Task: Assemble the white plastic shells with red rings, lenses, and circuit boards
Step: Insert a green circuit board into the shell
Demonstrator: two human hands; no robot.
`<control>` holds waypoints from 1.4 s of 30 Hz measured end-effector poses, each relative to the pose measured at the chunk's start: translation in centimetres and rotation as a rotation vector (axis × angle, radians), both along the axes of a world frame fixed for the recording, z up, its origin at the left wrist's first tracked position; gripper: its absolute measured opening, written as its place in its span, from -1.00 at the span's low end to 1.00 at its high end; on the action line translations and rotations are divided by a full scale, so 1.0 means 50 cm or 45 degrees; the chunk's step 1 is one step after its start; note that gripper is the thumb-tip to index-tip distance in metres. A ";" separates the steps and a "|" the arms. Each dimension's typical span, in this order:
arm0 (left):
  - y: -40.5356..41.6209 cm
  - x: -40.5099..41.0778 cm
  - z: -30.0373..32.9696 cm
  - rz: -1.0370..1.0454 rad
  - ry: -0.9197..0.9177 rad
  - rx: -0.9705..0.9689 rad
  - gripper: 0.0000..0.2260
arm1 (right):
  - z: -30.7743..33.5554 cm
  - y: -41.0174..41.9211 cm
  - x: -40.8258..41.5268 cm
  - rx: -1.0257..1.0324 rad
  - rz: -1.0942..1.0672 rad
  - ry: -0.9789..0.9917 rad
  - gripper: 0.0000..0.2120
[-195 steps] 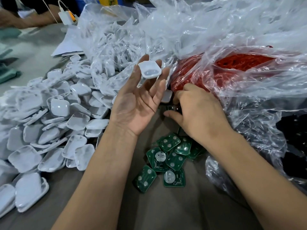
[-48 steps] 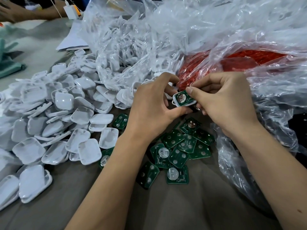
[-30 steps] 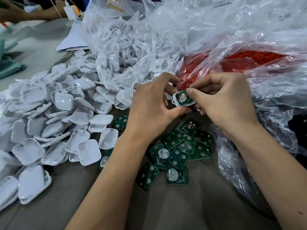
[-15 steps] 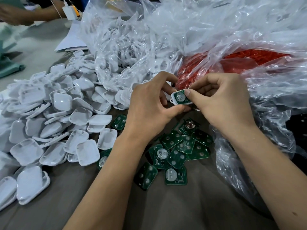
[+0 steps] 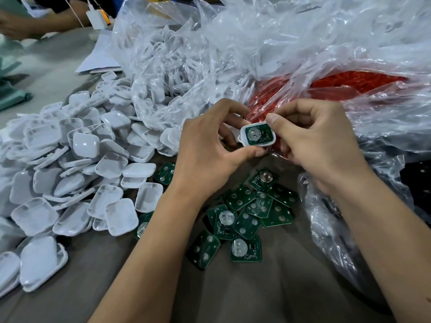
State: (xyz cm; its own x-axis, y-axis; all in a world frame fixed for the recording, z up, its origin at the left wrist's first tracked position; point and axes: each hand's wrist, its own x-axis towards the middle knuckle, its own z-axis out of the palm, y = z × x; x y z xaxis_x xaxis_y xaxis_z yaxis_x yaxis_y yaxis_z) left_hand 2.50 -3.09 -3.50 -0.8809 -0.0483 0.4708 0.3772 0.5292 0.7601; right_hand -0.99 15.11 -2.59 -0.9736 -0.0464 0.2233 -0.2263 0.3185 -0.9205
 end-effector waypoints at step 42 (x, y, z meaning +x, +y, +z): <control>0.016 -0.006 0.000 -0.018 -0.307 0.866 -0.86 | 0.003 -0.009 0.009 -0.158 0.134 -0.113 -0.75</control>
State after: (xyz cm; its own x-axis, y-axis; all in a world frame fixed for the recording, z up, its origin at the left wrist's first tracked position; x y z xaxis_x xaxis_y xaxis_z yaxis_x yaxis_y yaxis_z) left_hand 2.20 -2.28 -3.49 -0.9593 -0.2492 0.1327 0.1605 -0.0948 0.9825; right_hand -0.53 14.64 -2.46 -0.9809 -0.1269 0.1472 -0.1687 0.1803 -0.9690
